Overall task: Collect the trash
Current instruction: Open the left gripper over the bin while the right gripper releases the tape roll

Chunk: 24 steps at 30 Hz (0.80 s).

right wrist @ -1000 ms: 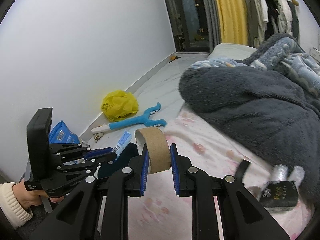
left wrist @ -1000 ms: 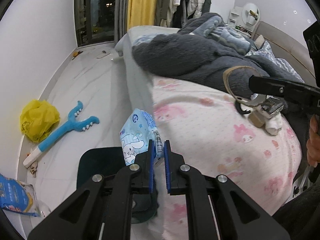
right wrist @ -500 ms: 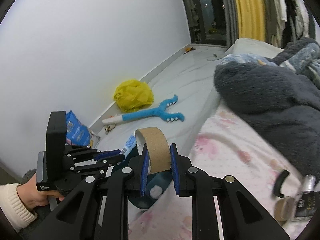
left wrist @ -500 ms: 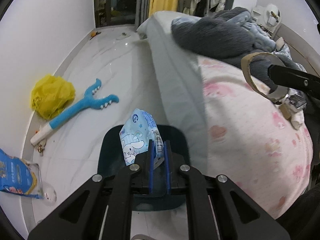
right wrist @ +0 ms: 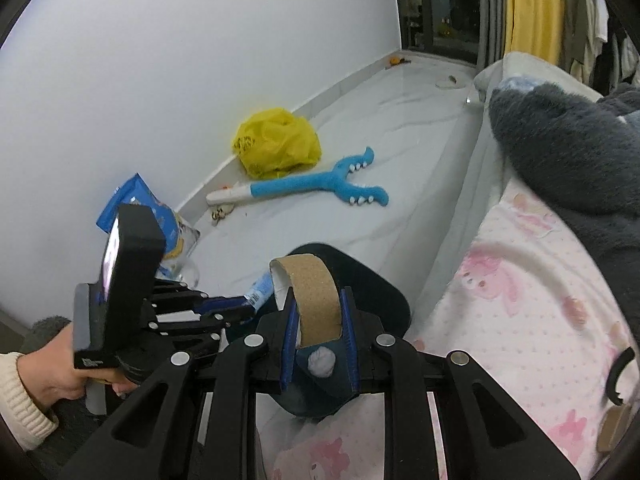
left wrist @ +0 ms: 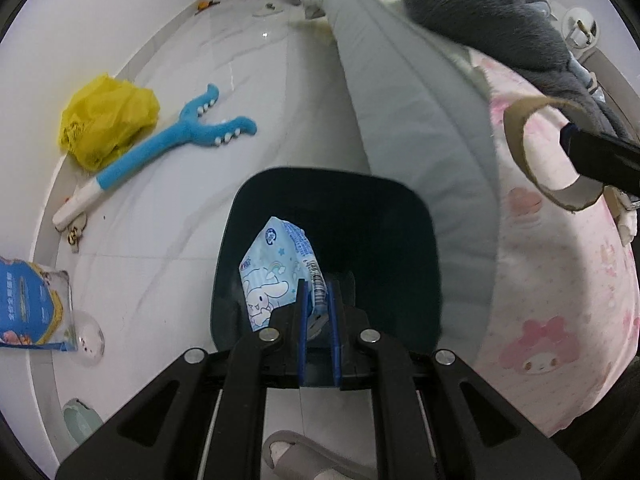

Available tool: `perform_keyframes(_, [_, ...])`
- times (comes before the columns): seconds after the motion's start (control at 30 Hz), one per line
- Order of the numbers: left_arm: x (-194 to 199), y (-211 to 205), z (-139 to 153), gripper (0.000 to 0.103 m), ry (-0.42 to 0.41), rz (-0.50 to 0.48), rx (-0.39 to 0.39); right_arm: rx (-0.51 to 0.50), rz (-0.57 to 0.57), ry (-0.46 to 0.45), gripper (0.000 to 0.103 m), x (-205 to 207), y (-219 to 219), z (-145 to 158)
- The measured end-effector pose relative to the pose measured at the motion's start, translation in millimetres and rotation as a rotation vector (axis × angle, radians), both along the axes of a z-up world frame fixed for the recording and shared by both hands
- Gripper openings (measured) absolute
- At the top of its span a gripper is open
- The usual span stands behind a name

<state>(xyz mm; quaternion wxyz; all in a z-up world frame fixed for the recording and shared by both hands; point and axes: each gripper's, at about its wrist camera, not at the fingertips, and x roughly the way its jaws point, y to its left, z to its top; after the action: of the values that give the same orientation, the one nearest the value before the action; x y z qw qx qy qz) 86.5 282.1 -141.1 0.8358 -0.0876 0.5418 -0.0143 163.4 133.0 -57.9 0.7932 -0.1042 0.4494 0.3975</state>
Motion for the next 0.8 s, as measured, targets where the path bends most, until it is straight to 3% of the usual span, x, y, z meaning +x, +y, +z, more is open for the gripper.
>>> perform_keyframes(0.17, [-2, 4, -11, 0.012, 0.046, -0.011, -0.029, -0.025, -0.007, 0.022, 0.021, 2, 12, -12])
perform_keyframes(0.2, [-2, 4, -11, 0.017, 0.047, -0.016, -0.036, -0.028, -0.004, 0.024, 0.021, 1, 15, -14])
perform_keyframes(0.23, [-2, 5, -11, 0.023, 0.045, -0.019, -0.042, -0.033, 0.0, 0.025, 0.021, 1, 20, -16])
perform_keyframes(0.3, [-3, 8, -10, 0.056, 0.035, -0.012, -0.041, -0.043, 0.004, 0.029, 0.021, 2, 26, -20])
perform_keyframes(0.6, [-16, 35, 3, 0.068, -0.014, 0.058, -0.053, -0.122, -0.001, 0.07, 0.021, 8, 48, -54])
perform_keyframes(0.8, [-25, 58, 14, 0.069, -0.057, 0.118, -0.053, -0.178, -0.005, 0.114, 0.021, 8, 66, -83])
